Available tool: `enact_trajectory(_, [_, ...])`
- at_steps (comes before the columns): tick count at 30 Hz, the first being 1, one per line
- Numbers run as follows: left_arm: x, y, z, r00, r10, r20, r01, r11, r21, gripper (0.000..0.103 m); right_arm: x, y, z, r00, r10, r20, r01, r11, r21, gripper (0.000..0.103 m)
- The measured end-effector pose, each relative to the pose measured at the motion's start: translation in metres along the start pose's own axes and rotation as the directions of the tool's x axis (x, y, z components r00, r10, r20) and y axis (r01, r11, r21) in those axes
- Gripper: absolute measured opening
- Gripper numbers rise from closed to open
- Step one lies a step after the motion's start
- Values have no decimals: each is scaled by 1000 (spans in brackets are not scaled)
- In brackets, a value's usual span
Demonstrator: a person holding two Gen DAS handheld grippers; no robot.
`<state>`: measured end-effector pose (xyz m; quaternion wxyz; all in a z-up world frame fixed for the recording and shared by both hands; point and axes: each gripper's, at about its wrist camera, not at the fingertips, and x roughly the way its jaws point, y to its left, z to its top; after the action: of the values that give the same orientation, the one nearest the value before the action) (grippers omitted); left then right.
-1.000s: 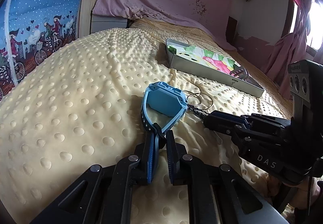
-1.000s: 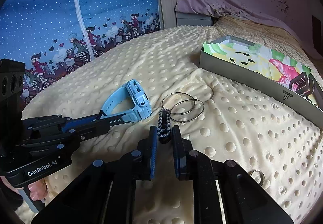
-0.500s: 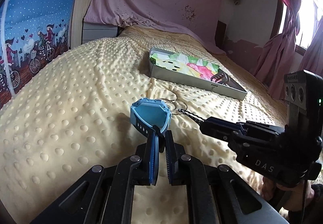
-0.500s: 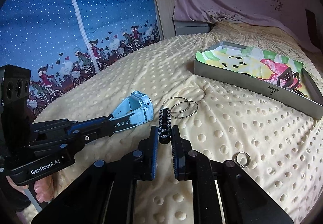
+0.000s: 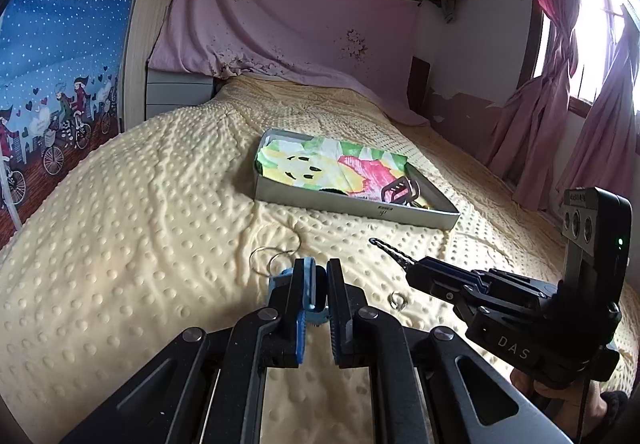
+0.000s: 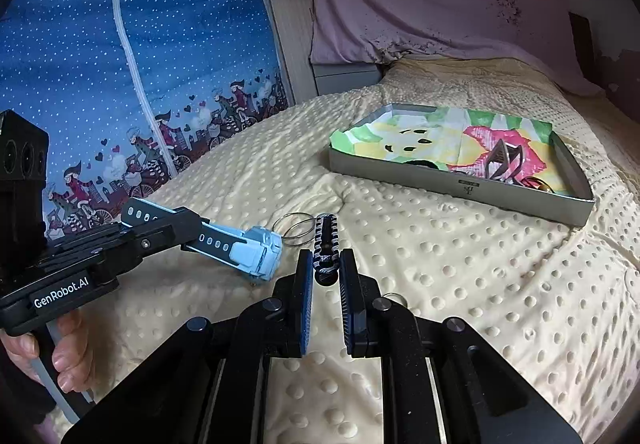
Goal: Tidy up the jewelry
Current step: 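Carry both items into the metal tray and open both tools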
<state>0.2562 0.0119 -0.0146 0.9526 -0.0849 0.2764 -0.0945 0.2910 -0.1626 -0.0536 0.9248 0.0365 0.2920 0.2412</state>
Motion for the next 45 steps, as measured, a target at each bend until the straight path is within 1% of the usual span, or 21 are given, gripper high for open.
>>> enact_trajectory(4, [5, -9, 14, 1000, -12, 24, 12, 1000, -2, 9, -5, -11, 8, 999, -25, 26, 25, 1000, 10, 12])
enact_trajectory(6, [10, -13, 25, 999, -16, 35, 16, 1000, 4, 9, -6, -19, 13, 998, -42, 39, 41, 999, 21, 12])
enact_trajectory(11, [29, -22, 58, 996, -51, 73, 50, 999, 7, 9, -2, -44, 33, 993, -95, 69, 92, 995, 50, 12])
enact_trajectory(13, [43, -23, 72, 994, -71, 84, 71, 997, -3, 9, 5, -55, 44, 991, -109, 77, 104, 992, 66, 12])
enact_trajectory(17, [77, -23, 92, 992, -81, 93, 82, 997, 1, 9, 28, -74, 65, 987, -143, 71, 137, 986, 90, 12])
enact_trajectory(22, [123, -21, 107, 993, -89, 80, 89, 996, -4, 9, 68, -93, 82, 983, -180, 24, 177, 979, 101, 12])
enact_trajectory(26, [157, -17, 111, 996, -75, 58, 75, 997, -5, 9, 96, -109, 85, 981, -195, -15, 196, 973, 124, 12])
enact_trajectory(33, [187, -5, 101, 997, -72, 6, 72, 996, -46, 9, 123, -121, 77, 978, -198, -67, 206, 967, 148, 12])
enact_trajectory(35, [191, -3, 96, 997, -73, -11, 73, 996, -48, 9, 127, -124, 75, 976, -202, -77, 212, 966, 150, 12])
enact_trajectory(36, [190, -4, 95, 998, -67, -7, 66, 997, -45, 10, 129, -124, 75, 976, -203, -83, 214, 965, 152, 12])
enact_trajectory(41, [191, -3, 96, 998, -55, -23, 54, 998, -42, 11, 134, -124, 75, 973, -211, -98, 224, 962, 154, 12])
enact_trajectory(45, [188, 1, 92, 999, -38, -34, 37, 998, -45, 14, 133, -124, 75, 973, -211, -95, 223, 962, 156, 15])
